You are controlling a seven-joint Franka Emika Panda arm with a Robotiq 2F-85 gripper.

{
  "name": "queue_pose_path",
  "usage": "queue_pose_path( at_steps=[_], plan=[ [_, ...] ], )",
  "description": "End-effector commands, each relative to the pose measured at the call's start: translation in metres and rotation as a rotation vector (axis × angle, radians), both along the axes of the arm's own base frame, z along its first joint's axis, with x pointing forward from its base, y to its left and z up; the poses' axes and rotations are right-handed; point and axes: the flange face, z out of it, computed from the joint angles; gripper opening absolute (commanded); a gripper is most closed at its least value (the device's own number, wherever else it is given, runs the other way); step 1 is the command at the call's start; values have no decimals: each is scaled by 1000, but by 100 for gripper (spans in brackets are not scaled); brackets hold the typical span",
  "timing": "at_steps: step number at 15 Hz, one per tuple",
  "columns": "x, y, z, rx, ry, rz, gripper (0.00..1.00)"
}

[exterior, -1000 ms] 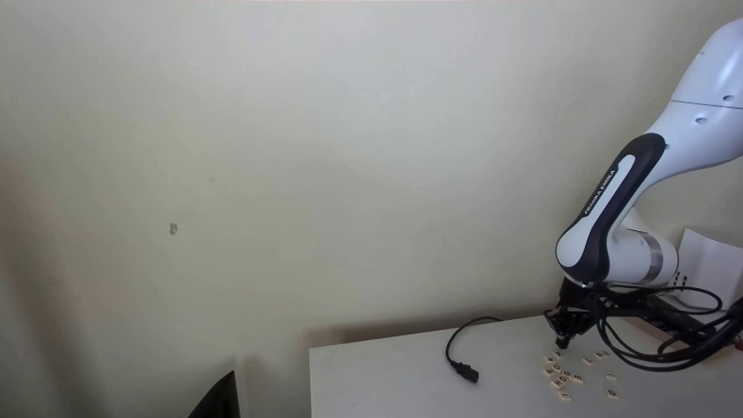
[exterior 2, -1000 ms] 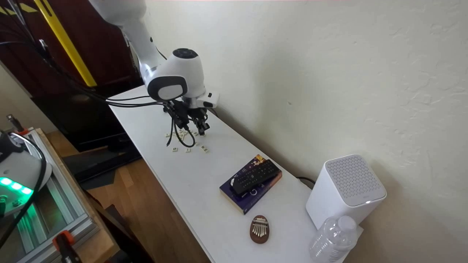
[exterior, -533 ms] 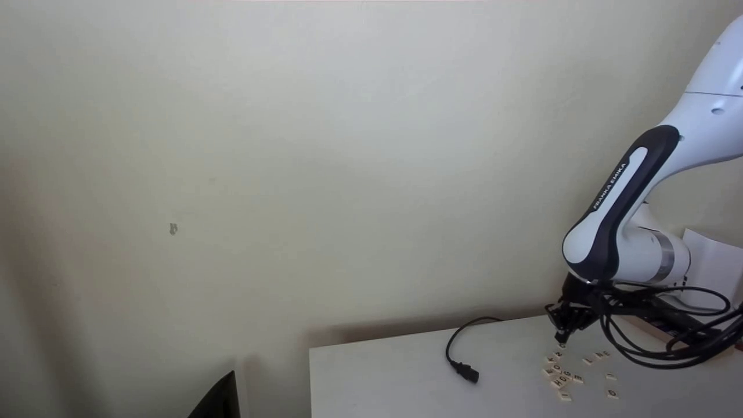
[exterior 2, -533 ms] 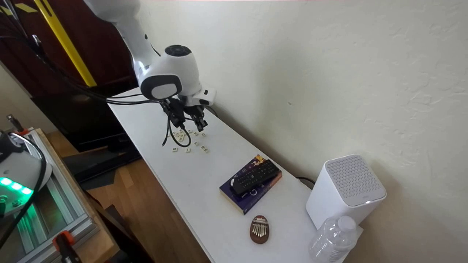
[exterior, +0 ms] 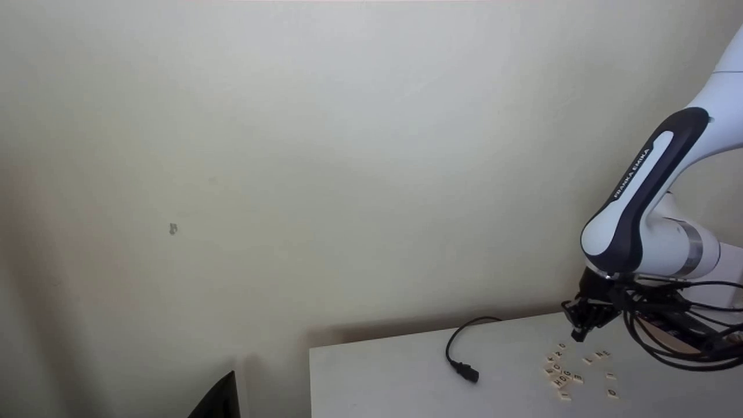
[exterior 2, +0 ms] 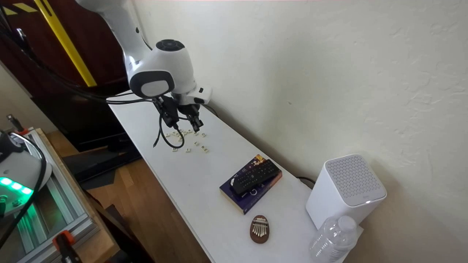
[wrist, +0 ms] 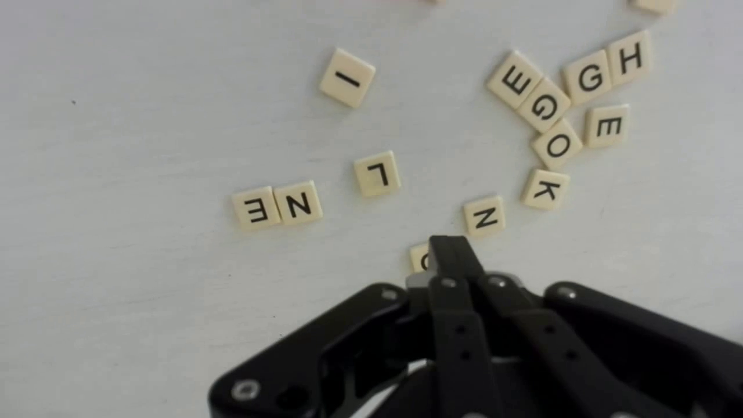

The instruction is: Spell the word 'Line'.

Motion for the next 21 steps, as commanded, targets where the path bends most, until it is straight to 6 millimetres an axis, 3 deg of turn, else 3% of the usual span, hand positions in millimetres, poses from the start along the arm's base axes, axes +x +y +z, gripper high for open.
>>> queue_pose_path(
  at_steps=[1,7,21],
  plan=[
    [-24,-3,16,-6,25,42,0],
    [-46,-7,11,-27,81,78,0],
    [-52,-14,-19,-72,142,89,0]
  ],
)
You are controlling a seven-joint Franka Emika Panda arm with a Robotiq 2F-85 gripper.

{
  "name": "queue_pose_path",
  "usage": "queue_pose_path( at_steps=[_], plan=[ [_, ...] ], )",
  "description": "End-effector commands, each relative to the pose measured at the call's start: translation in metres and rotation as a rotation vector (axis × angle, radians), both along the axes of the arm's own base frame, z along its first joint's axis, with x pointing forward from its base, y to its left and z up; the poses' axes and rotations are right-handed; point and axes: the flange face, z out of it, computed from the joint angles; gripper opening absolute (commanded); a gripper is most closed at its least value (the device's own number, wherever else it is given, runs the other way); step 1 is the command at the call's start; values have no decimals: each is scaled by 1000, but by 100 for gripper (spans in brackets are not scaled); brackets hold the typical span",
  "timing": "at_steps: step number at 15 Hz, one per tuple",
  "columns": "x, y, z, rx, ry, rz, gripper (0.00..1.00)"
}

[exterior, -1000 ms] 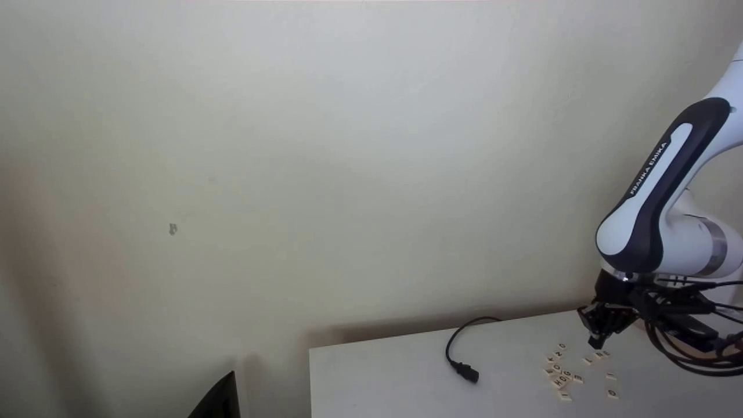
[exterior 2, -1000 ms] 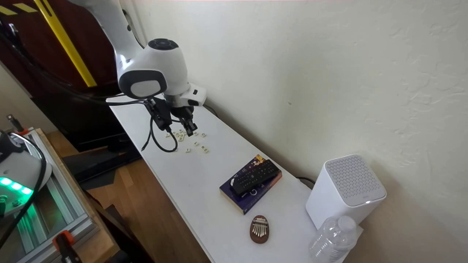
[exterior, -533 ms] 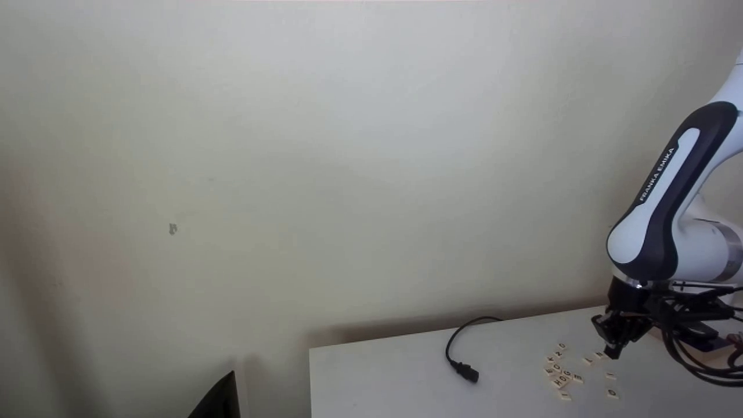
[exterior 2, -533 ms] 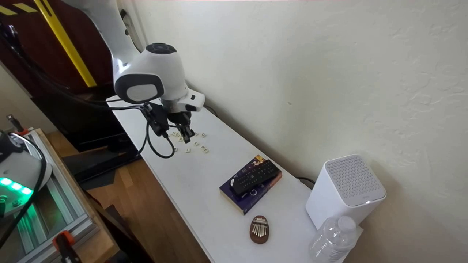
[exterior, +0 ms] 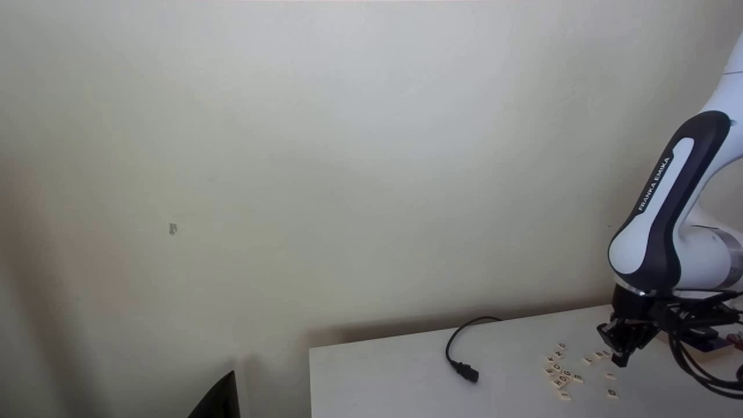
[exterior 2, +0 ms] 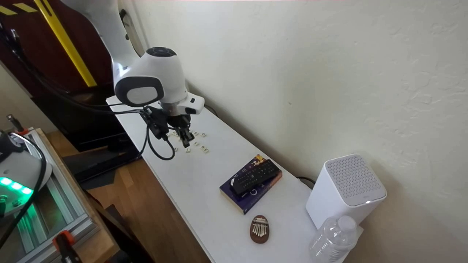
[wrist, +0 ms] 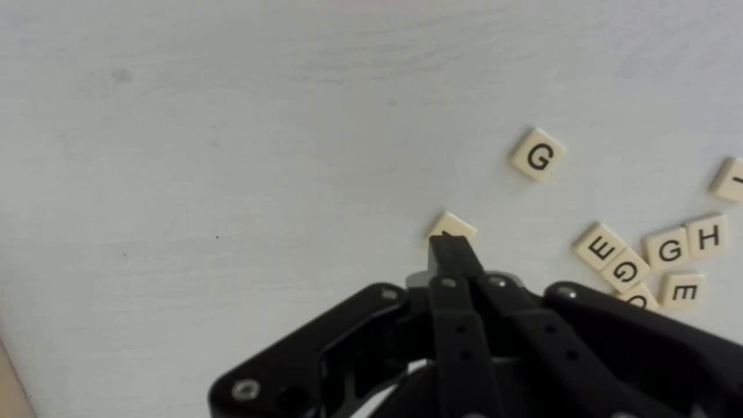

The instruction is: Spell the word 'Line'.

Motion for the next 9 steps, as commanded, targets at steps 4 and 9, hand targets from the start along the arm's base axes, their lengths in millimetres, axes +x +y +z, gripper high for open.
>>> queue_pose_path(
  at_steps=[4,9],
  plan=[
    [2,4,-18,2,23,17,0],
    [7,2,-27,3,25,19,0]
  ],
)
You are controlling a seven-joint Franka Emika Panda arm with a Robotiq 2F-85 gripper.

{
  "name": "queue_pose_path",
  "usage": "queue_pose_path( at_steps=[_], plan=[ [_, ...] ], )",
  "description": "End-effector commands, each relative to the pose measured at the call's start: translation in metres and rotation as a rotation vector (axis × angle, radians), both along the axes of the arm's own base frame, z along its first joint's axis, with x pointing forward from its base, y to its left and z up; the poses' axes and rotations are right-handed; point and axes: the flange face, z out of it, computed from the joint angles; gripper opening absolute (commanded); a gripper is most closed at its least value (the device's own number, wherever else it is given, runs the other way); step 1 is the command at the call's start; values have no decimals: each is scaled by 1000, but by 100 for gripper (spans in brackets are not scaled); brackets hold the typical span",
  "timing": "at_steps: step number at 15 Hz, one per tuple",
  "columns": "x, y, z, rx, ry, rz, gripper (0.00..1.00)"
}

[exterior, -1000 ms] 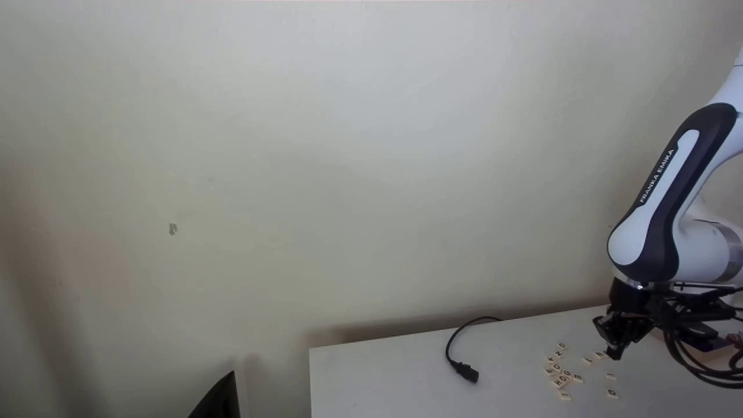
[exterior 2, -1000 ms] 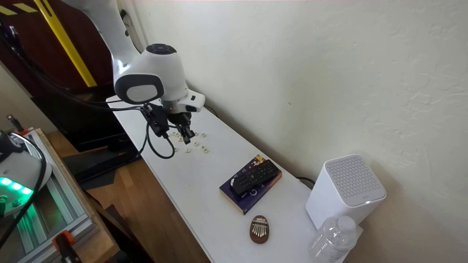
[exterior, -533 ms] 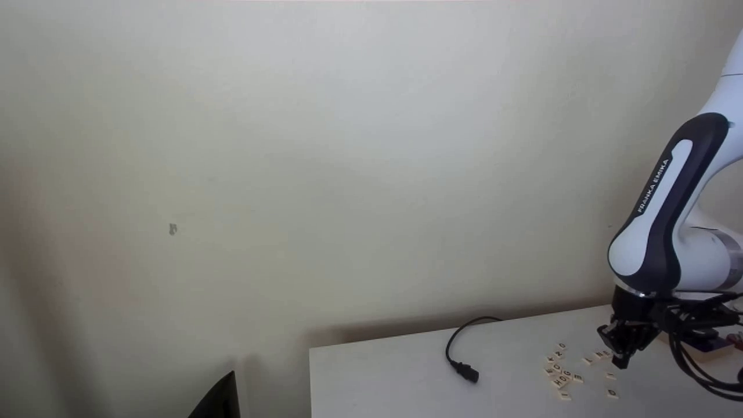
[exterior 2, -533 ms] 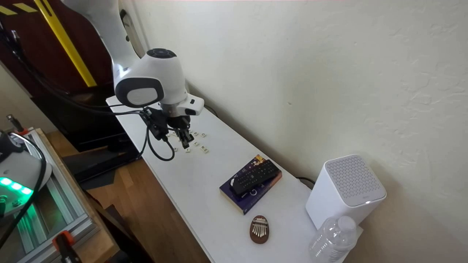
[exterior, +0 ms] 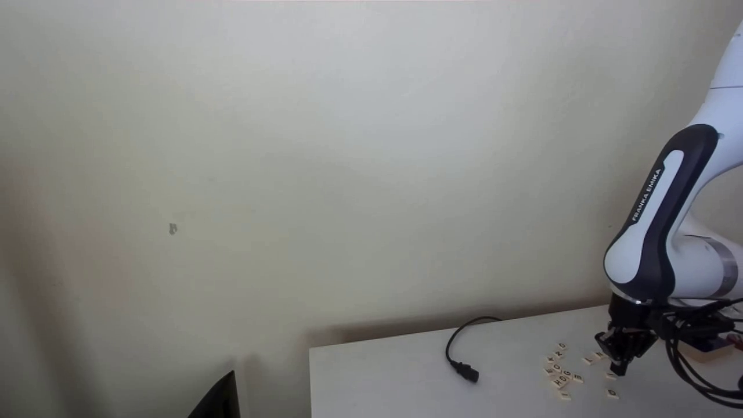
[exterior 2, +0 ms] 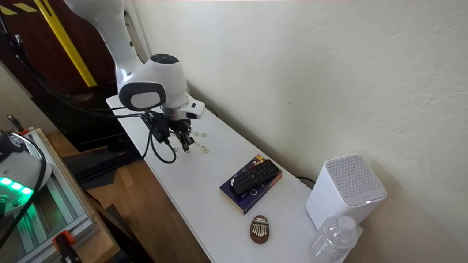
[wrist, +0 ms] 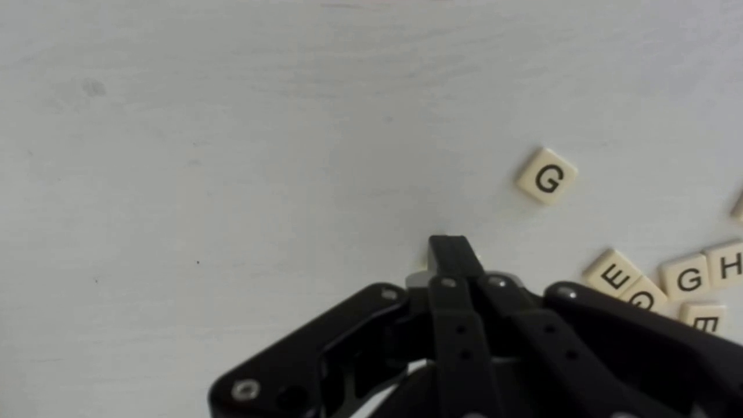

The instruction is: Spell the word 'Line'.

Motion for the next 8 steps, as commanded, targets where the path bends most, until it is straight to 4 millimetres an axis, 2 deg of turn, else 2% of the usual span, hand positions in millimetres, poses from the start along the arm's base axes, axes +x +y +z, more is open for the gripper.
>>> queue_pose_path(
  at_steps=[1,8],
  plan=[
    [7,-1,-10,-4,1,11,0],
    [12,-7,-21,-10,15,-45,0]
  ],
)
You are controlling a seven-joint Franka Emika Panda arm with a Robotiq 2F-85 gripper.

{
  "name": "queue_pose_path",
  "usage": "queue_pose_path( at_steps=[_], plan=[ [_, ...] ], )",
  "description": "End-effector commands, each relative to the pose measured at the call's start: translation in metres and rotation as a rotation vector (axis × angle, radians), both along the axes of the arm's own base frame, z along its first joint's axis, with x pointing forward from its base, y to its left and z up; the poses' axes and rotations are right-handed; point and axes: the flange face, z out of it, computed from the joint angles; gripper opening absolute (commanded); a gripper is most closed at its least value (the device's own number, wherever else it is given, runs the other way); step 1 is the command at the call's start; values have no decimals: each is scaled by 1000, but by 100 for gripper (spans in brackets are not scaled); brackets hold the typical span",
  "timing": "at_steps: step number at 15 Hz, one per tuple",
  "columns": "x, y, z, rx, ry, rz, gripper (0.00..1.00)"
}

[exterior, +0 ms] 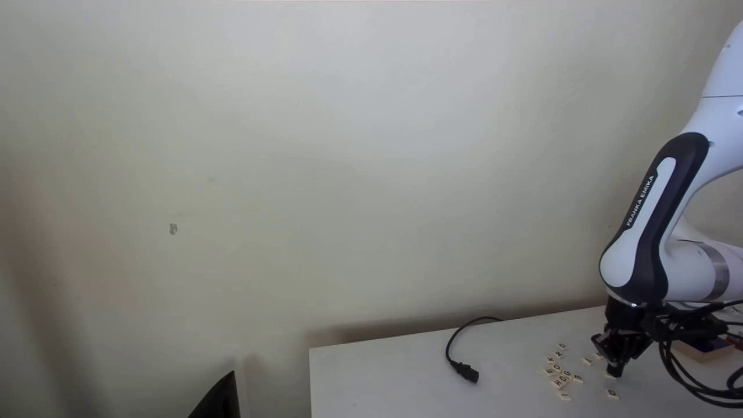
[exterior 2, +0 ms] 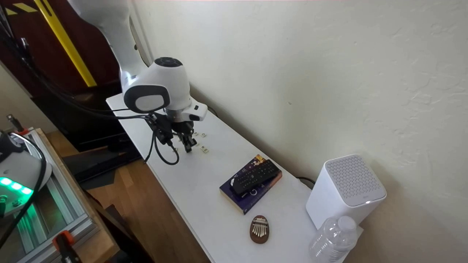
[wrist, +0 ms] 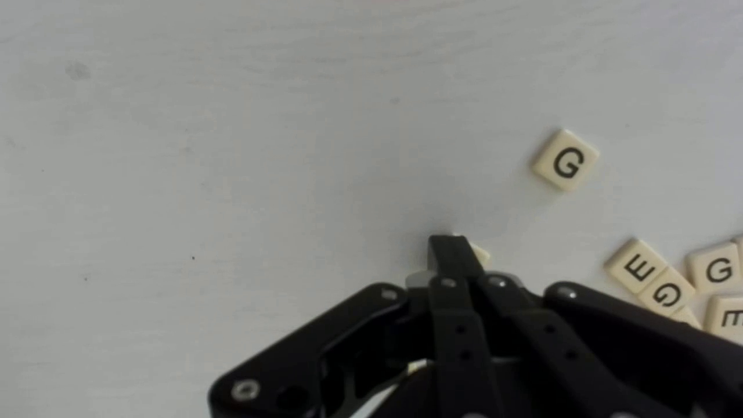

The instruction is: Spell the word 'Line'.

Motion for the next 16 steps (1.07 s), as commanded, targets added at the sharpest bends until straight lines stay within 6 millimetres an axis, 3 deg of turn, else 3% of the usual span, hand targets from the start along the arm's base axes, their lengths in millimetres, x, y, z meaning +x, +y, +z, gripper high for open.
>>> queue_pose_path(
  at_steps=[1,16],
  plan=[
    [7,-5,-11,-9,12,-50,0],
    [19,-18,-9,-5,29,-329,0]
  ],
)
